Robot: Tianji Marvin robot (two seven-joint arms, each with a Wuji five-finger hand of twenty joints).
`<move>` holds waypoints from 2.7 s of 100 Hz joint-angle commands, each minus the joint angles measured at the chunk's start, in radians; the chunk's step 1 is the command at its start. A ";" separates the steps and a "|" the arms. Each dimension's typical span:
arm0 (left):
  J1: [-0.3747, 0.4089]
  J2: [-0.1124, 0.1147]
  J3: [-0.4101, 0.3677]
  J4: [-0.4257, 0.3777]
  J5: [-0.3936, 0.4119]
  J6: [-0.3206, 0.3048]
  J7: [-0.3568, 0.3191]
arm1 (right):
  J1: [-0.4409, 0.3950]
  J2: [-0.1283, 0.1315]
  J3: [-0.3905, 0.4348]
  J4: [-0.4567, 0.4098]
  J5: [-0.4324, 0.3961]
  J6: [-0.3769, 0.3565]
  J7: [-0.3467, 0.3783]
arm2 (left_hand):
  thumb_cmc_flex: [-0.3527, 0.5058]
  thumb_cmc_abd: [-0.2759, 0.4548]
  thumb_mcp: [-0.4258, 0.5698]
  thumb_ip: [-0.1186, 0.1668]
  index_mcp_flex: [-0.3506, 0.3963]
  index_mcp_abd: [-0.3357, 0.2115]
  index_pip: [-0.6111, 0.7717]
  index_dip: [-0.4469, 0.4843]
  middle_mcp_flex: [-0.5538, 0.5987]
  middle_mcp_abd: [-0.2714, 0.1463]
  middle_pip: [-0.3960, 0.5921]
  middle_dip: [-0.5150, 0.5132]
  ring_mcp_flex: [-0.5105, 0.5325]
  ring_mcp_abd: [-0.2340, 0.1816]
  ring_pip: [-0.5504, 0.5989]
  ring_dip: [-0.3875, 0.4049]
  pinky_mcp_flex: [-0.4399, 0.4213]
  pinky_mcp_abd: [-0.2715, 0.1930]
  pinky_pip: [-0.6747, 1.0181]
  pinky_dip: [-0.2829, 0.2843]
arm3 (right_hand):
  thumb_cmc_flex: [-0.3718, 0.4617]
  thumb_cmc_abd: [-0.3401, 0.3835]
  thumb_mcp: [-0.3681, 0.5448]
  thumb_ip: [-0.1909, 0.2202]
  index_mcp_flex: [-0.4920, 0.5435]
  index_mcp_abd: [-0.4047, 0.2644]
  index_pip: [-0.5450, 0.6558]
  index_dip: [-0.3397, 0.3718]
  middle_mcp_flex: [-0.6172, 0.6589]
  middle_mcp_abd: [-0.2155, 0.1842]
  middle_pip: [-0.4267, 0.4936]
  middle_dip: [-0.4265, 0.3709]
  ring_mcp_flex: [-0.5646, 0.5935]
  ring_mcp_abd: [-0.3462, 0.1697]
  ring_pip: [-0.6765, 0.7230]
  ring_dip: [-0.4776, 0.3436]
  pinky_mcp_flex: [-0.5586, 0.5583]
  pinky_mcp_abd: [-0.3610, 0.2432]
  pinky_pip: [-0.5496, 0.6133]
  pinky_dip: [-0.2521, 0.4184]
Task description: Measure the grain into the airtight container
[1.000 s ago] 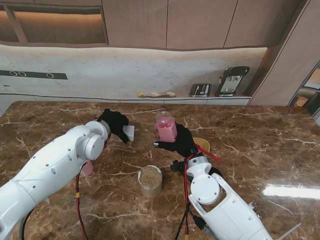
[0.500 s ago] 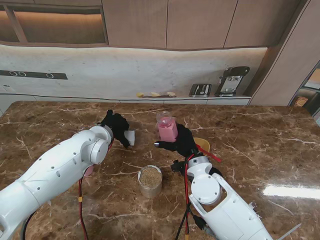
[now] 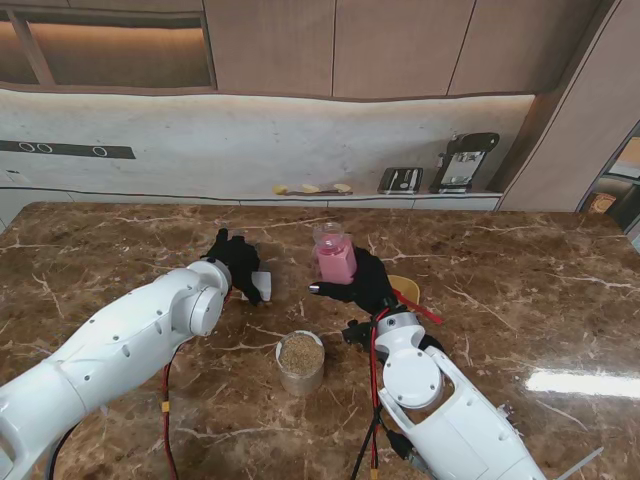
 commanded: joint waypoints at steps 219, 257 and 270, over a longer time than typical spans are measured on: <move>-0.002 0.033 0.061 -0.012 0.006 0.016 -0.141 | -0.009 -0.002 0.009 0.005 0.008 0.002 0.010 | -0.135 0.175 0.161 0.092 -0.375 -0.115 -0.190 0.237 -0.220 0.019 -0.071 0.001 -0.093 -0.014 -0.127 0.012 0.002 -0.024 -0.034 -0.116 | 0.186 0.284 0.277 -0.003 0.140 -0.210 0.178 0.021 0.127 -0.102 0.183 0.042 0.056 -0.132 0.039 -0.005 -0.014 -0.072 -0.010 0.027; 0.048 0.036 -0.026 -0.047 0.003 0.011 -0.134 | -0.007 -0.001 0.011 0.003 0.004 -0.003 0.009 | -0.160 0.203 0.020 0.099 -0.421 -0.064 -0.396 0.103 -0.245 0.014 -0.089 0.001 -0.098 -0.011 -0.154 0.010 0.001 -0.017 -0.038 -0.159 | 0.186 0.283 0.278 -0.003 0.142 -0.211 0.179 0.021 0.128 -0.102 0.184 0.042 0.056 -0.134 0.039 -0.005 -0.014 -0.072 -0.010 0.027; 0.075 0.032 -0.085 -0.074 0.009 0.003 -0.109 | -0.007 -0.001 0.013 0.002 0.003 -0.003 0.010 | -0.146 0.214 -0.035 0.106 -0.410 -0.081 -0.434 0.079 -0.234 0.012 -0.094 -0.002 -0.093 -0.013 -0.138 0.014 0.002 -0.043 -0.014 -0.128 | 0.186 0.283 0.277 -0.003 0.141 -0.211 0.178 0.021 0.128 -0.103 0.184 0.042 0.057 -0.135 0.039 -0.006 -0.014 -0.072 -0.010 0.027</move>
